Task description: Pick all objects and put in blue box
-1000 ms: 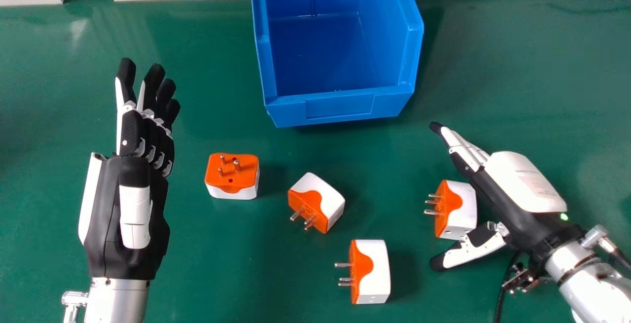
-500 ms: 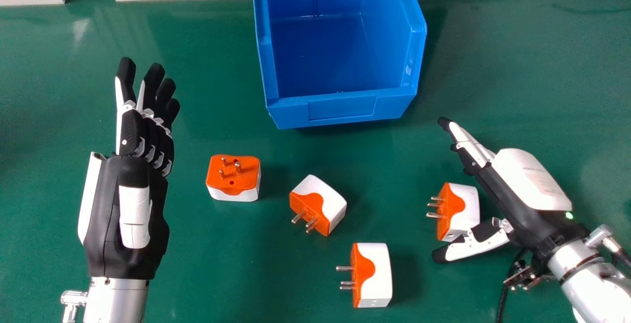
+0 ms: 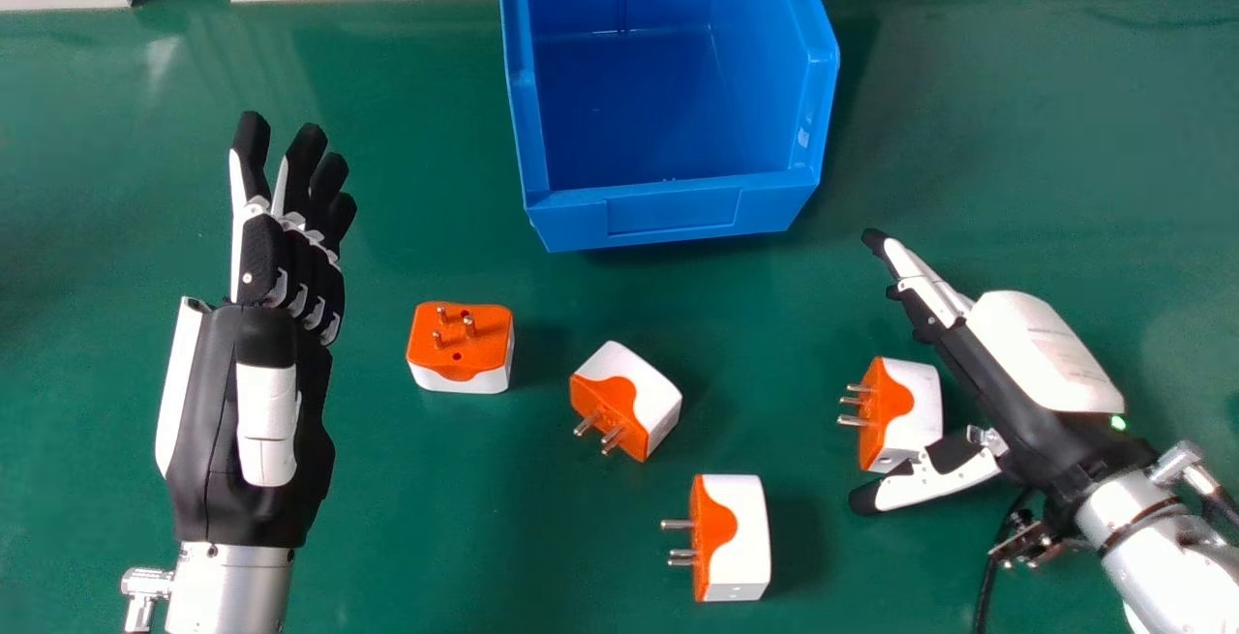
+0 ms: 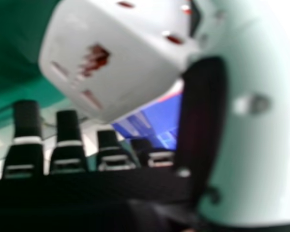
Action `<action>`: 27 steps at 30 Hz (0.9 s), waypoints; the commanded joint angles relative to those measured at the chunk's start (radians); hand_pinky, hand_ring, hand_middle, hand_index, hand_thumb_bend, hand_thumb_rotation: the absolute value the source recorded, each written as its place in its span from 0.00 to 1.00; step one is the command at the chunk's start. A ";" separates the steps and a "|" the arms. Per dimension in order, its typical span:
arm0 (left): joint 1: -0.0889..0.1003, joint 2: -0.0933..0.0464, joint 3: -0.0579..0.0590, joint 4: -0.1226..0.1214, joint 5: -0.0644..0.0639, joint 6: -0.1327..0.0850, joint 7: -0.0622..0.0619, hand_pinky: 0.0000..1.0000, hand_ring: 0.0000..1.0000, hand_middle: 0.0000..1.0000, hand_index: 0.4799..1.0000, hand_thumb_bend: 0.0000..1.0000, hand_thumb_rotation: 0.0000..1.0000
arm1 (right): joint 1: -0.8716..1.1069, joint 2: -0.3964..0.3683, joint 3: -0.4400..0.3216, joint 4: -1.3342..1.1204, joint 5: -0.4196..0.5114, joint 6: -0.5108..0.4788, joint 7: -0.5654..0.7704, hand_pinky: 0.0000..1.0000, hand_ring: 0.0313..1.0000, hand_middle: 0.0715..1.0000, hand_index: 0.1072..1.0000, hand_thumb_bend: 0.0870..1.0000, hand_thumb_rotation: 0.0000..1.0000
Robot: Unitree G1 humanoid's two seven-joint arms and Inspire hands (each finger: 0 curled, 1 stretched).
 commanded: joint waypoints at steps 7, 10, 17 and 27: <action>-0.004 0.001 0.000 -0.019 -0.014 -0.005 -0.007 1.00 1.00 1.00 1.00 0.94 0.95 | 0.007 -0.002 -0.018 0.038 0.019 -0.020 0.002 0.69 0.78 0.83 0.87 0.96 0.04; -0.002 0.001 -0.001 -0.022 -0.017 -0.002 -0.010 1.00 1.00 1.00 1.00 0.94 0.95 | 0.003 -0.001 -0.018 0.046 0.011 -0.026 -0.009 0.70 0.76 0.80 0.83 0.94 0.02; -0.002 0.000 -0.003 -0.022 -0.016 -0.001 -0.008 1.00 1.00 1.00 1.00 0.94 0.95 | 0.003 0.001 -0.022 0.052 0.003 -0.045 -0.051 0.68 0.72 0.75 0.79 0.92 0.01; -0.001 0.003 0.000 -0.020 -0.023 -0.001 -0.013 1.00 1.00 1.00 1.00 0.94 0.94 | 0.004 0.012 -0.030 0.064 0.018 -0.067 -0.046 0.55 0.64 0.69 0.72 0.88 0.00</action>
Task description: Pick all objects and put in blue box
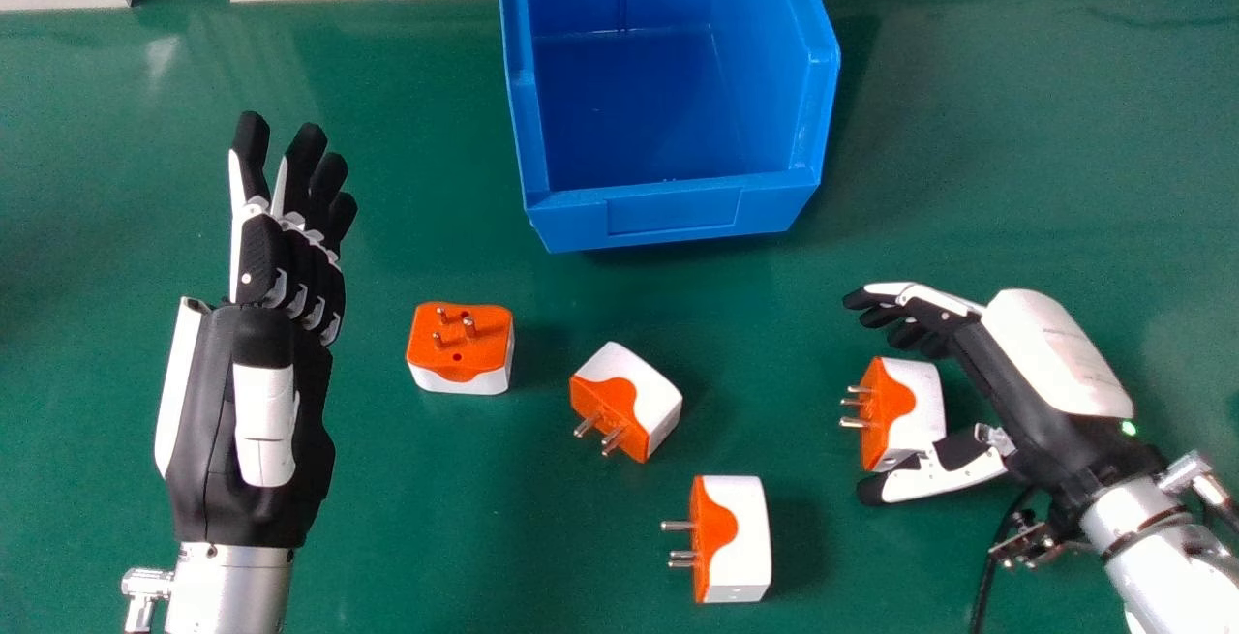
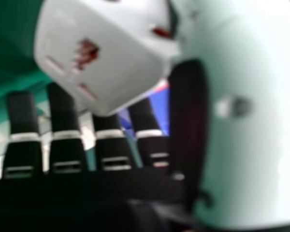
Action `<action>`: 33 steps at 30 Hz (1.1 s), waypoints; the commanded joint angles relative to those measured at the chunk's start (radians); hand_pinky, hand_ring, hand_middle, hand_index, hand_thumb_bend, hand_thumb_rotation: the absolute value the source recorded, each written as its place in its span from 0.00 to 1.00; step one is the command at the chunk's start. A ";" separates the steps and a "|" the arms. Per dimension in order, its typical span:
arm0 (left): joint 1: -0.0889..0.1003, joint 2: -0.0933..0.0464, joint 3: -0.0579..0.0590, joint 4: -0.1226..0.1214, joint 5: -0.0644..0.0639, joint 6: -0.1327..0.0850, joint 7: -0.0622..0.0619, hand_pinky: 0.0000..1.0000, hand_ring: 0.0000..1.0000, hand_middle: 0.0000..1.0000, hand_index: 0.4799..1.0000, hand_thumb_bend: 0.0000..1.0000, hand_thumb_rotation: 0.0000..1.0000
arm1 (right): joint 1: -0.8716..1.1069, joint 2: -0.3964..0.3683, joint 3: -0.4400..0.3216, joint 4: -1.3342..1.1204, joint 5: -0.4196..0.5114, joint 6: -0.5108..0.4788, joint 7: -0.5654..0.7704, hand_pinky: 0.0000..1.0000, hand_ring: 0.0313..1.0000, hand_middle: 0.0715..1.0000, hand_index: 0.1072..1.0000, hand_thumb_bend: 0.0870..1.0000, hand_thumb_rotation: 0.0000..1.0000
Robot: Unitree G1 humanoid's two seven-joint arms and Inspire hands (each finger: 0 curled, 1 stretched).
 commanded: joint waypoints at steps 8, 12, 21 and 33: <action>-0.002 0.004 0.001 -0.020 -0.004 -0.004 -0.002 1.00 1.00 1.00 1.00 0.94 0.94 | 0.003 -0.003 -0.011 0.011 0.001 -0.006 -0.021 0.52 0.59 0.65 0.67 0.84 0.00; -0.002 0.004 0.001 -0.021 0.000 -0.004 0.002 1.00 1.00 1.00 1.00 0.94 0.94 | 0.001 -0.002 -0.009 0.014 -0.005 -0.006 -0.028 0.52 0.58 0.62 0.64 0.84 0.00; -0.004 0.005 0.002 -0.017 -0.001 -0.006 -0.001 1.00 1.00 1.00 1.00 0.94 0.94 | 0.003 -0.003 -0.007 0.007 -0.011 0.009 -0.035 0.51 0.56 0.60 0.61 0.82 0.00; -0.002 0.003 0.002 -0.018 0.002 -0.007 0.002 1.00 1.00 1.00 1.00 0.95 0.94 | 0.008 -0.003 -0.016 0.006 0.001 -0.004 -0.037 0.48 0.53 0.56 0.57 0.78 0.00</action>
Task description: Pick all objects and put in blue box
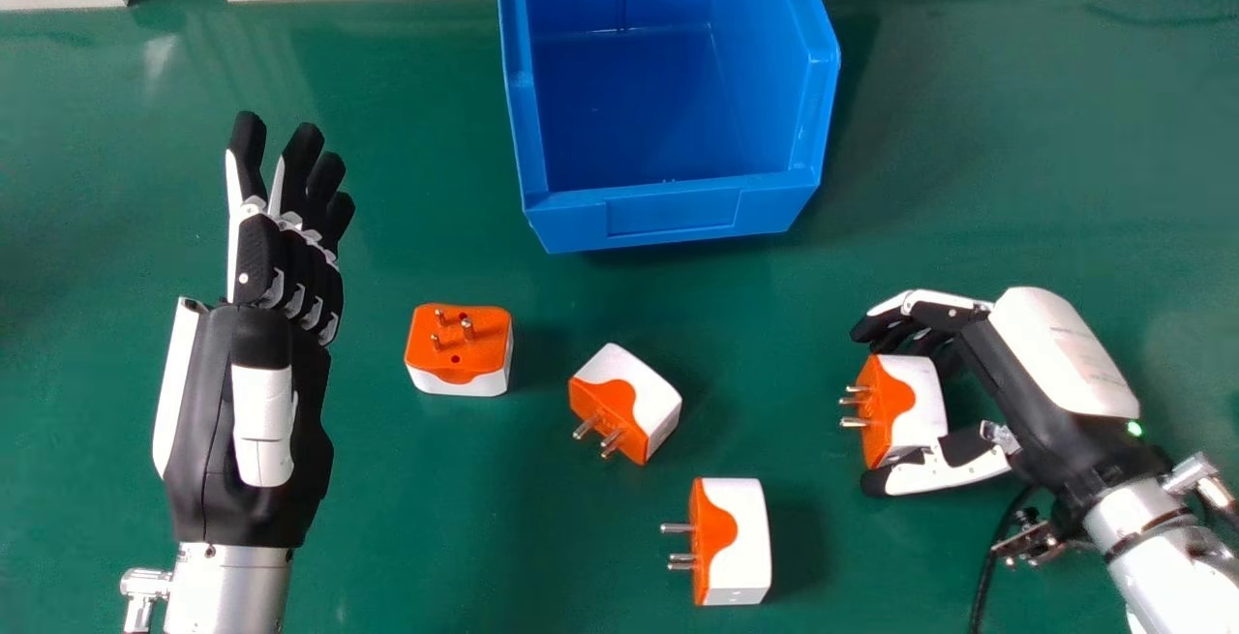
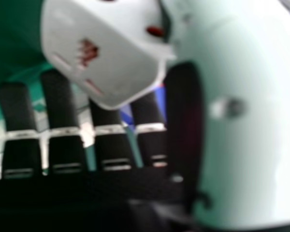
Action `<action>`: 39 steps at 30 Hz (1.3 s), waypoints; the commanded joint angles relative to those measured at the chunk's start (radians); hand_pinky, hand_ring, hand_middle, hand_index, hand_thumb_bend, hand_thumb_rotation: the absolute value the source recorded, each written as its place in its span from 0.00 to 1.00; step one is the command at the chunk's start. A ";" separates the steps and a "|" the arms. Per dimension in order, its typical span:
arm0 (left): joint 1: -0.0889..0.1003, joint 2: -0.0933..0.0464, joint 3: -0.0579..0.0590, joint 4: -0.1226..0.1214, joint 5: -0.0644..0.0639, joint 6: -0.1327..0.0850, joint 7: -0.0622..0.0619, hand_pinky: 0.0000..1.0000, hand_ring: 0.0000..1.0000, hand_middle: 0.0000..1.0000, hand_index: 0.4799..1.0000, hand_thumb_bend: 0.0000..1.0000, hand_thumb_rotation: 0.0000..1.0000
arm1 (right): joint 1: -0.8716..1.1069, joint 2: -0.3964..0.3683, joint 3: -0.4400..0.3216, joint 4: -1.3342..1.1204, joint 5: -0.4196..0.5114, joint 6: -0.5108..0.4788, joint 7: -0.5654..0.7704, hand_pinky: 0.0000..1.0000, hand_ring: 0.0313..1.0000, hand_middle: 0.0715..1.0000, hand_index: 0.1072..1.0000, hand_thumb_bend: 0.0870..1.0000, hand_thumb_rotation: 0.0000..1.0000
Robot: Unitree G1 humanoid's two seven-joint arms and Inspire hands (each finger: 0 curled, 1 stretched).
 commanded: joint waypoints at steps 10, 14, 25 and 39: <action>-0.004 0.005 0.003 -0.015 -0.005 -0.006 -0.004 1.00 1.00 1.00 1.00 0.95 0.94 | 0.011 -0.004 -0.014 -0.012 0.006 -0.007 -0.018 0.45 0.48 0.49 0.48 0.57 0.04; -0.003 0.004 0.002 -0.019 -0.003 -0.004 -0.002 1.00 1.00 1.00 1.00 0.95 0.94 | 0.014 -0.006 -0.016 -0.020 0.007 -0.007 -0.019 0.44 0.46 0.47 0.47 0.54 0.02; -0.007 0.005 0.003 -0.015 -0.005 -0.005 -0.004 1.00 1.00 1.00 1.00 0.95 0.94 | 0.029 -0.003 -0.033 -0.056 0.013 -0.003 -0.029 0.39 0.41 0.43 0.46 0.49 0.00; -0.012 0.002 0.002 -0.008 -0.002 -0.009 -0.002 1.00 1.00 1.00 1.00 0.95 0.94 | 0.064 -0.003 -0.089 -0.131 0.068 -0.055 -0.001 0.39 0.41 0.42 0.46 0.48 0.00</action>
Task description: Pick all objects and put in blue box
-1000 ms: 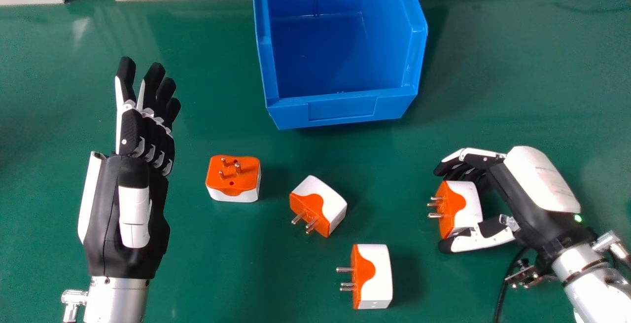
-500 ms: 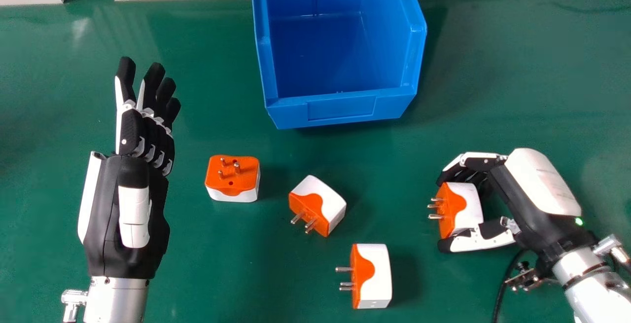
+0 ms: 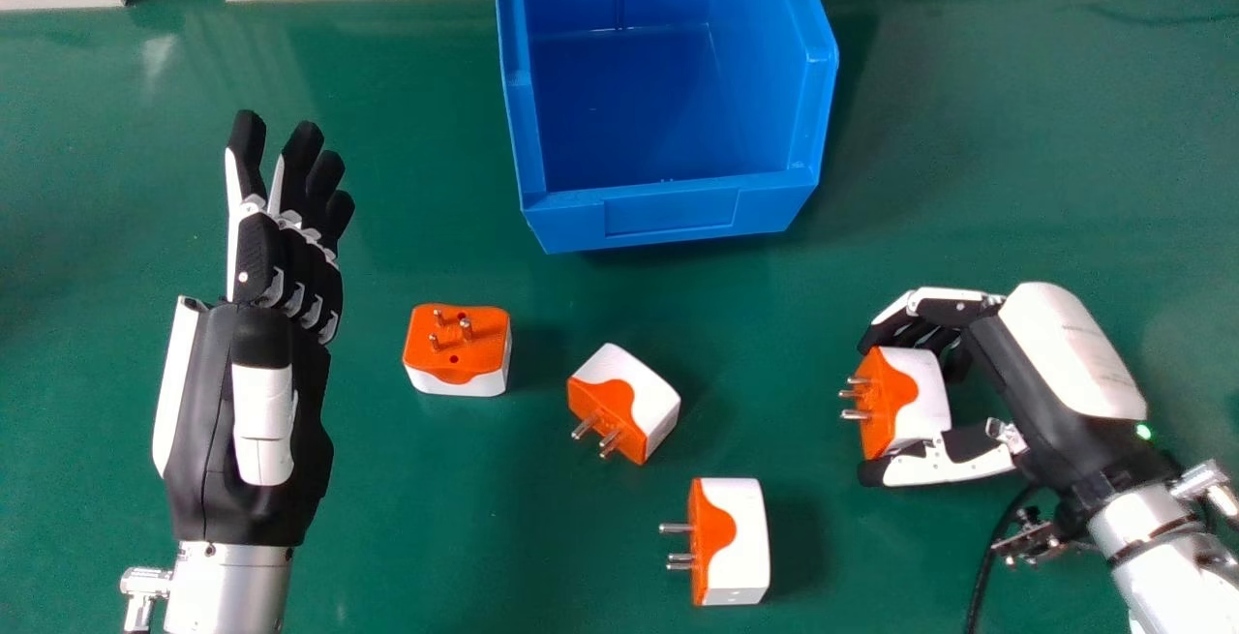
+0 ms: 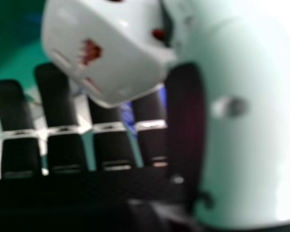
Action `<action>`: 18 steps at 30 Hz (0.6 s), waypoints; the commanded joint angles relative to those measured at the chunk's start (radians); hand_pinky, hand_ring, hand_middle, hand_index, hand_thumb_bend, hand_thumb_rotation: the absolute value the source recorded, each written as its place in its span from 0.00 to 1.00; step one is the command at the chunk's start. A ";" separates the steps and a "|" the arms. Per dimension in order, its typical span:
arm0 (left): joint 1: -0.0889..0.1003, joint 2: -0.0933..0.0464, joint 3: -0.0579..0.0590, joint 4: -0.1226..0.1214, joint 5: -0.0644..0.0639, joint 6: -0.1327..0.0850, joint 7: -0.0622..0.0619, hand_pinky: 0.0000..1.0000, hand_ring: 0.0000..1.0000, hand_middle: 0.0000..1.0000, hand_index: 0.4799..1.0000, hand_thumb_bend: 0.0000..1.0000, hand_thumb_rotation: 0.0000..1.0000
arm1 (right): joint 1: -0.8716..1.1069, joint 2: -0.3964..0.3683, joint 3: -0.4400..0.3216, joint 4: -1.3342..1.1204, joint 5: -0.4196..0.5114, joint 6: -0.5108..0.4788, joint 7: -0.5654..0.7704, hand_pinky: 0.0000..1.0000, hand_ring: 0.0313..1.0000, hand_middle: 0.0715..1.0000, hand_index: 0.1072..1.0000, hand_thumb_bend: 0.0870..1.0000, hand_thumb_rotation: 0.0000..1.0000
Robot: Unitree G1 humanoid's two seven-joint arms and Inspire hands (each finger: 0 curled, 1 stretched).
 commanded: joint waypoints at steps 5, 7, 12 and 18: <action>-0.011 0.002 0.000 -0.010 -0.006 -0.004 -0.005 1.00 1.00 1.00 1.00 0.94 0.94 | 0.026 0.001 -0.058 -0.087 0.074 -0.030 0.042 0.38 0.41 0.42 0.46 0.48 0.00; -0.011 0.002 0.000 -0.009 -0.008 -0.004 -0.007 1.00 1.00 1.00 1.00 0.94 0.94 | 0.035 0.001 -0.067 -0.107 0.080 -0.031 0.053 0.38 0.41 0.42 0.46 0.48 0.00; -0.010 0.001 -0.002 -0.011 -0.009 -0.002 -0.007 1.00 1.00 1.00 1.00 0.95 0.93 | 0.075 0.000 -0.100 -0.191 0.118 -0.035 0.102 0.38 0.40 0.43 0.47 0.48 0.00; -0.009 -0.001 -0.004 -0.014 -0.007 0.002 -0.006 1.00 1.00 1.00 1.00 0.95 0.93 | 0.145 0.005 -0.155 -0.367 0.210 -0.031 0.198 0.38 0.39 0.45 0.47 0.47 0.00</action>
